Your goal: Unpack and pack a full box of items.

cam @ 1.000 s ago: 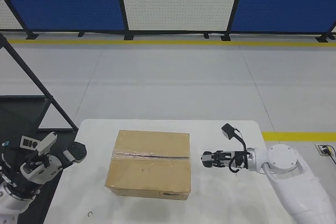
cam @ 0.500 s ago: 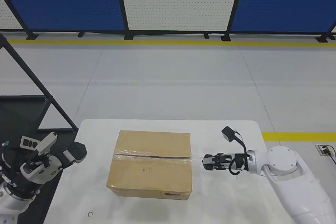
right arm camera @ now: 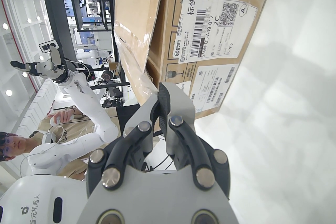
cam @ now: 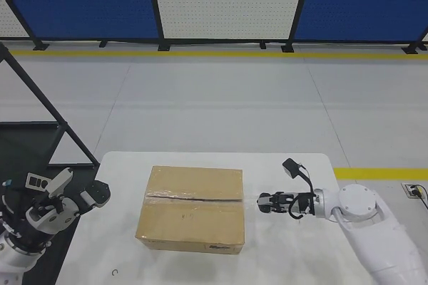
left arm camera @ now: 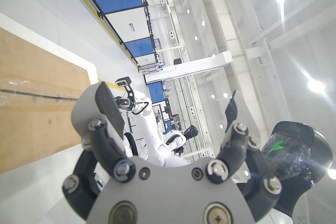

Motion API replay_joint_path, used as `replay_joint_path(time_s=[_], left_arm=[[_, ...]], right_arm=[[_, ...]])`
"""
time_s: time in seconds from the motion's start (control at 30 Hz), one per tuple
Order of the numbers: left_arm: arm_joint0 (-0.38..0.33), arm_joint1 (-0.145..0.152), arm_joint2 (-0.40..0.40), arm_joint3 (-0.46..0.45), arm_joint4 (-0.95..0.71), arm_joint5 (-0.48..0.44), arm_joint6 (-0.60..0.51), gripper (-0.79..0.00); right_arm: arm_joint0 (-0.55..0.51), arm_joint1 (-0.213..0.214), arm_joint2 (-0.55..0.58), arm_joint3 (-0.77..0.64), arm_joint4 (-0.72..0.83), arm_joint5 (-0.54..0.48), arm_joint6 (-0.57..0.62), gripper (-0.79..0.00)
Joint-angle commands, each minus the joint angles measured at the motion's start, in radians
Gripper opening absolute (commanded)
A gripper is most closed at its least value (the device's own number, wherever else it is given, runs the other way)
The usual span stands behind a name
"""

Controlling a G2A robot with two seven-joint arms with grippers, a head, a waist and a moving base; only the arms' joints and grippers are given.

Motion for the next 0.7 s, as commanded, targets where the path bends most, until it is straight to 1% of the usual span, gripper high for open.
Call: replay_joint_path(time_s=[0.0,0.2,0.43,0.67], left_arm=[[0.0,0.0,0.0,0.0,0.0,0.0,0.0,0.0],[0.0,0.0,0.0,0.0,0.0,0.0,0.0,0.0],[0.0,0.0,0.0,0.0,0.0,0.0,0.0,0.0],[0.0,0.0,0.0,0.0,0.0,0.0,0.0,0.0]], right_arm=[[0.002,0.001,0.0,-0.005,0.003,-0.004,0.002,-0.785],[0.002,0.005,0.008,-0.022,0.008,-0.003,0.002,-0.785],[-0.012,0.011,0.027,-0.048,0.068,-0.043,0.04,-0.785],[-0.007,0.015,0.015,-0.036,0.015,0.006,0.011,-0.785]])
